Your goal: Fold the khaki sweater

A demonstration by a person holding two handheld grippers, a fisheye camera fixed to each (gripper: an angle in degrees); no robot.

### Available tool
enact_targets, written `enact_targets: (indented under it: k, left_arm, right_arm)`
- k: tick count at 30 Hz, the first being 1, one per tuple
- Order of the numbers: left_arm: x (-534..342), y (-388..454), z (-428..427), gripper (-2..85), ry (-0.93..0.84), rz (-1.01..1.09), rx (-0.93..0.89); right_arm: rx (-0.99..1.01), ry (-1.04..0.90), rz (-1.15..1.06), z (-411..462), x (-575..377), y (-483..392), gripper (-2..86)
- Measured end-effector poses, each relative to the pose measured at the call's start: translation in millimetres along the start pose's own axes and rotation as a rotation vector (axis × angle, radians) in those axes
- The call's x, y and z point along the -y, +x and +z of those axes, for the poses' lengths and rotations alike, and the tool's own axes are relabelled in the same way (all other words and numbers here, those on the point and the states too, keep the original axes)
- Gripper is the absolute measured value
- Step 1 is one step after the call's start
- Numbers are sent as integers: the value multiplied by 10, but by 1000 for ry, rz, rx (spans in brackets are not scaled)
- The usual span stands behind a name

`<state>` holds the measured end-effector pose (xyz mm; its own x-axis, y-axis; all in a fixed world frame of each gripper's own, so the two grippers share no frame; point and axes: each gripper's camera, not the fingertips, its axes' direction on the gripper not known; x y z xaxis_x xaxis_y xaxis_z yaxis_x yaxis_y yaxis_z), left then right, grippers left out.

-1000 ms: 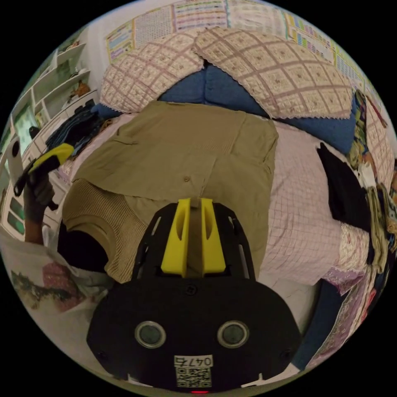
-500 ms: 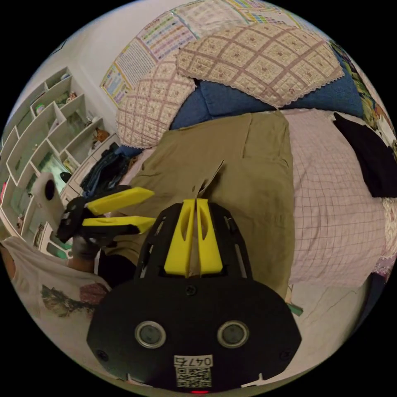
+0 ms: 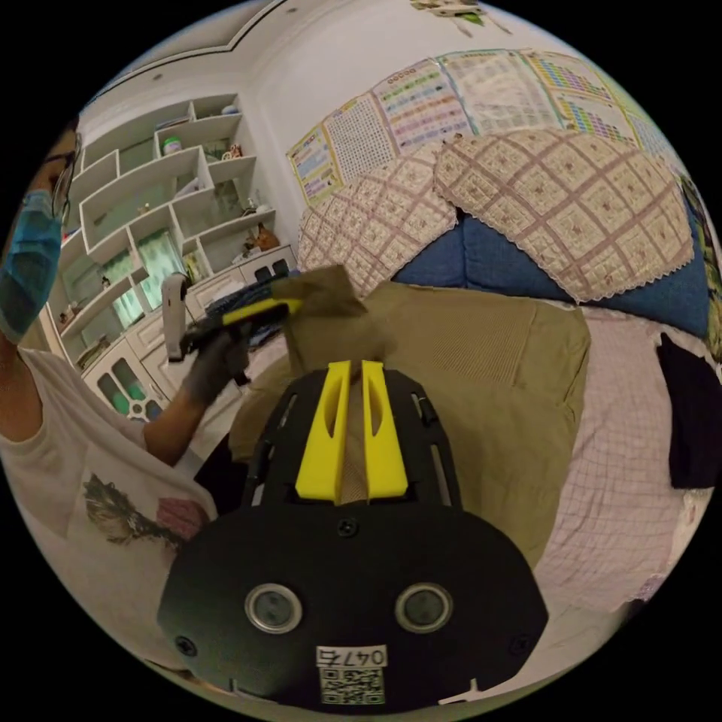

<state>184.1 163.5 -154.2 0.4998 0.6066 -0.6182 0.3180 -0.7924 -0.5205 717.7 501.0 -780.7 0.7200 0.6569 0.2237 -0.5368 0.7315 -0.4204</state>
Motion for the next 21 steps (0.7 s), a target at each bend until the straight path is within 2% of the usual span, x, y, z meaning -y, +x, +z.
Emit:
enact_targets:
  k: [1,5,9,14,19,21]
  left_arm:
    - [-28,-239,-94,-9,-5,-16,38]
    - [-282,-1775,-685,-10,-82,-58,415]
    - [-574,-2876,-887,-10,-218,7,708]
    - [-994,-3461,-866,-9,-342,50,848]
    - [-1123,-3505,-878,-7,-310,111,925]
    - [-1180,-3398,-769,-7,-315,195,935]
  right_arm:
    - [-4,-22,-4,30,23,-76,-4]
    - [3,-91,22,207,67,-310,-6]
    - [18,-136,32,377,146,-549,-5]
    - [-4,-218,-38,600,384,-1015,-3]
    - [-50,-283,-100,771,650,-1377,2]
    - [-63,-299,-121,853,746,-1506,6]
